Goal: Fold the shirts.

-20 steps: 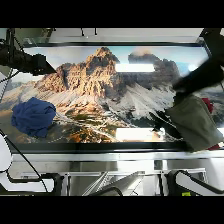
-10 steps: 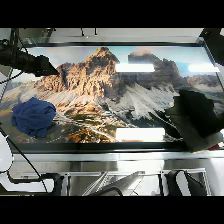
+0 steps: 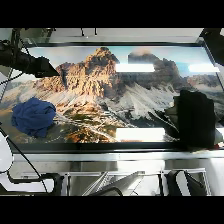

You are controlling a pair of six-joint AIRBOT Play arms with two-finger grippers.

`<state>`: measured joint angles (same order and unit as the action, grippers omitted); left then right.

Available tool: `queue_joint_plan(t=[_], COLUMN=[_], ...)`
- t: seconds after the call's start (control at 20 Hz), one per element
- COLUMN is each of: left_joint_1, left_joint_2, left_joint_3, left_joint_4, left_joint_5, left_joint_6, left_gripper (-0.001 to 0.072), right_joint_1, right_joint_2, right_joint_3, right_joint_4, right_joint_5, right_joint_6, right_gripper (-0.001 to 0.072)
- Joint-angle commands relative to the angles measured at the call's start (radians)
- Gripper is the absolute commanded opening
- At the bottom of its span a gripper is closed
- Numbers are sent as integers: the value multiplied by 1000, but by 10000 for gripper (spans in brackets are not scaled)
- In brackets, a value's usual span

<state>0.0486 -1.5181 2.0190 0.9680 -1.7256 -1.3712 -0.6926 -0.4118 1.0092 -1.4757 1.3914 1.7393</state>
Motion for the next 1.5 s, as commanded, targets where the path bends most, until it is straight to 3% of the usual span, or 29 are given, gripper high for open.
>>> queue_joint_plan(t=[0.0, 0.05, 0.1, 0.15, 0.2, 0.5, 0.75, 1.0, 1.45], left_joint_1=[0, 0, 0, 0, 5, 7, 7, 7, 6], left_joint_2=[15, 34, 64, 115, 176, 528, 724, 790, 723], left_joint_3=[-2, -2, -16, -63, -131, -680, -980, -1113, -1122], left_joint_4=[-3, -3, -4, -3, -3, -4, -29, -55, -55], left_joint_5=[-2, 5, 35, 81, 109, 159, 193, 218, 208], left_joint_6=[19, 24, 34, 41, 49, 53, 12, 1, 2], left_gripper=[19, 19, 19, 19, 19, 19, 19, 19, 19], right_joint_1=[15, 16, 16, 16, 16, 124, 521, 906, 937], right_joint_2=[-6, -15, -32, -60, -86, -209, -349, -486, -524], right_joint_3=[113, 116, 116, 116, 116, 115, 115, 115, 115], right_joint_4=[177, 293, 402, 506, 575, 624, 512, 286, 327], right_joint_5=[14, -7, -18, -23, -25, -60, -170, -231, -169], right_joint_6=[-67, -113, -142, -167, -194, -246, -251, -206, -206], right_gripper=[441, 253, 193, 69, 21, 20, 19, 19, 20])
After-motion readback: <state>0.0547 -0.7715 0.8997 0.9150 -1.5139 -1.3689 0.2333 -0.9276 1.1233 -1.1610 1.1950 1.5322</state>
